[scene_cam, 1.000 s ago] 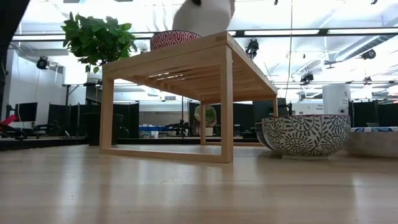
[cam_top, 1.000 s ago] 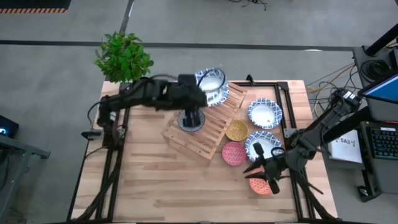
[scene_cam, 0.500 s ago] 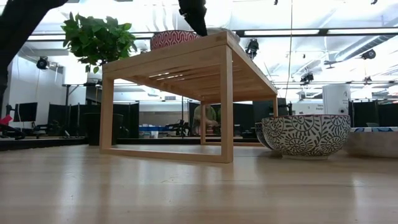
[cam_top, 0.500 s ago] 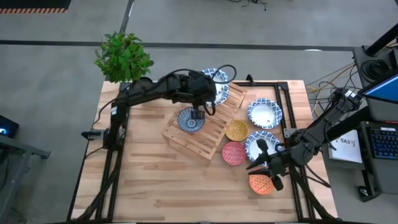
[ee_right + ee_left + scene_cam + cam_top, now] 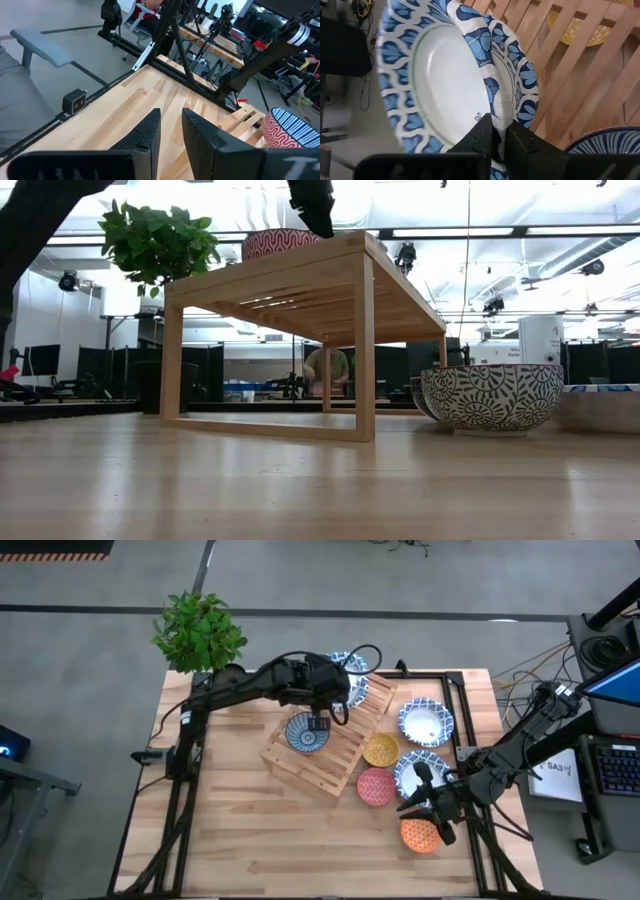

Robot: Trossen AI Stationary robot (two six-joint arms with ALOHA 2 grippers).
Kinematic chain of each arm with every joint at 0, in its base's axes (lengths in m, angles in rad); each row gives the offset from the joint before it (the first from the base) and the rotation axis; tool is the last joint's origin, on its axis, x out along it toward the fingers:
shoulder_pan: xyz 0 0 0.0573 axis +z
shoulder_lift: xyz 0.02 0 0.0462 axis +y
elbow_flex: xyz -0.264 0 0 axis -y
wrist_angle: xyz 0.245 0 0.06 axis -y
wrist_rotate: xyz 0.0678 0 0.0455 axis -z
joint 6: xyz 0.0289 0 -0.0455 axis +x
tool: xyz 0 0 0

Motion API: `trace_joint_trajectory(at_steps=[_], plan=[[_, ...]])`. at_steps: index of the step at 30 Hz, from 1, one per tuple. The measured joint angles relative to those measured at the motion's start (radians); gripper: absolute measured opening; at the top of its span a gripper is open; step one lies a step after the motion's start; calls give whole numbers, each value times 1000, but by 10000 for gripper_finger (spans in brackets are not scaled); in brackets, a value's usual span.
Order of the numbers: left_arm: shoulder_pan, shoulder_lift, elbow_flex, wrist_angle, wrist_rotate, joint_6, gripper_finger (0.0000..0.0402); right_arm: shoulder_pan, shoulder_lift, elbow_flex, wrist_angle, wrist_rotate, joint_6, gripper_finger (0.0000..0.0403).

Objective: Place and stack bowls onto a shelf
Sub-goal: Stack the white patterned bowl on top of the white patterned bowl on the shelf

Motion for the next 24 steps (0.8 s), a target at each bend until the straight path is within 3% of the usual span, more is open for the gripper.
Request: trace_joint_trajectory(at_steps=[24], plan=[[0, 0, 0, -11, 10, -19, 165, 0, 0, 0, -24, 0, 12, 68]])
